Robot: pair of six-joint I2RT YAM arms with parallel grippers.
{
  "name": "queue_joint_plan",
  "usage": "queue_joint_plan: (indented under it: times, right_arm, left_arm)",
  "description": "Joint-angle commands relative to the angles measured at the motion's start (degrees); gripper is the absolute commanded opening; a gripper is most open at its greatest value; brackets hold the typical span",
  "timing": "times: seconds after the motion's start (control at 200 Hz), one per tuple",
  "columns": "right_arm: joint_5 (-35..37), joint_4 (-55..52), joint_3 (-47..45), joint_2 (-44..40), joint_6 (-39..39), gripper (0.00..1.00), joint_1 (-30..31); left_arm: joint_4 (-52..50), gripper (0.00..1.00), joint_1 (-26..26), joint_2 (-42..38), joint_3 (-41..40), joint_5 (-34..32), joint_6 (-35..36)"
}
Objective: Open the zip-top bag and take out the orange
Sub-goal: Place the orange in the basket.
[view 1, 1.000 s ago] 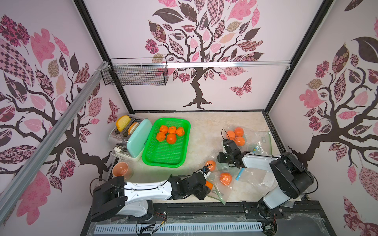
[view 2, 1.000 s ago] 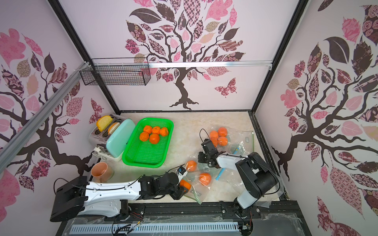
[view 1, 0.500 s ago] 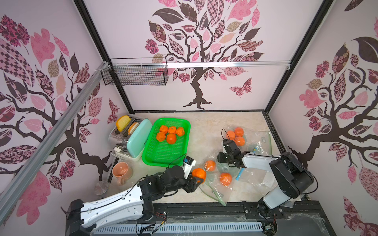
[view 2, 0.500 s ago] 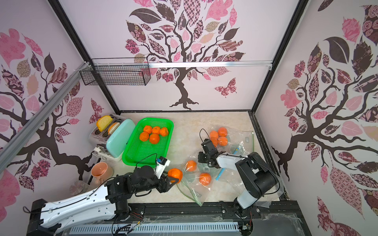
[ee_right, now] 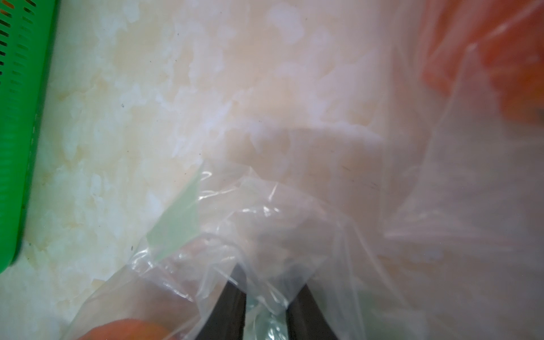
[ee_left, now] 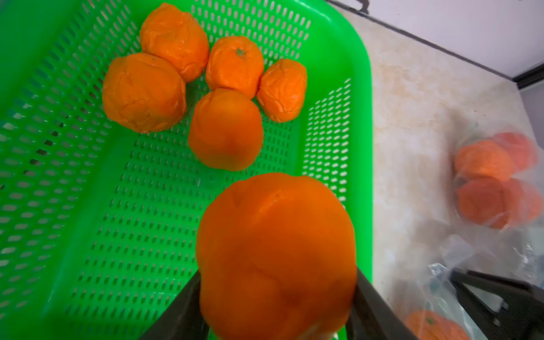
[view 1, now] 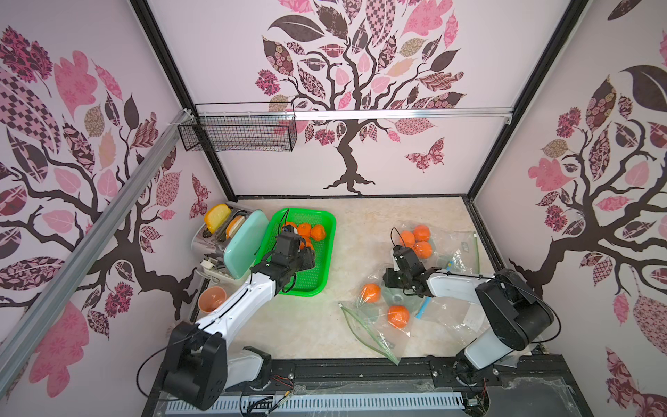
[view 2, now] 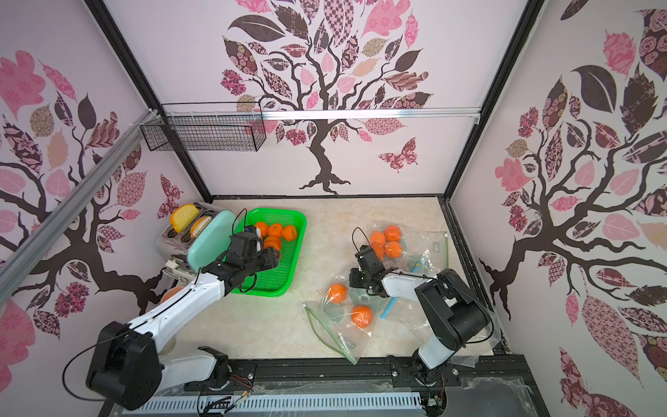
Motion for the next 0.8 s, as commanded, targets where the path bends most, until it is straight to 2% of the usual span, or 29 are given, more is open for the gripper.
queue_joint_plan:
  times: [0.0,0.1,0.395,0.795]
  right_arm:
    - [0.1,-4.1,-0.6,2.0,0.0,0.27,-0.3]
    - [-0.2,-4.1,-0.5,2.2,-0.1,0.27,-0.3]
    - [-0.4,-3.9,-0.3,2.6,-0.1,0.26,-0.3]
    - [-0.5,-3.9,0.0,2.8,0.0,0.27,-0.3]
  left_arm:
    - [4.2,0.40,0.1,5.7,4.5,4.9,1.9]
    - [4.8,0.38,0.2,10.3,7.1,5.5,2.8]
    - [3.5,0.39,0.2,17.2,12.7,3.1,6.2]
    - [1.1,0.47,0.2,23.7,18.1,-0.5,9.6]
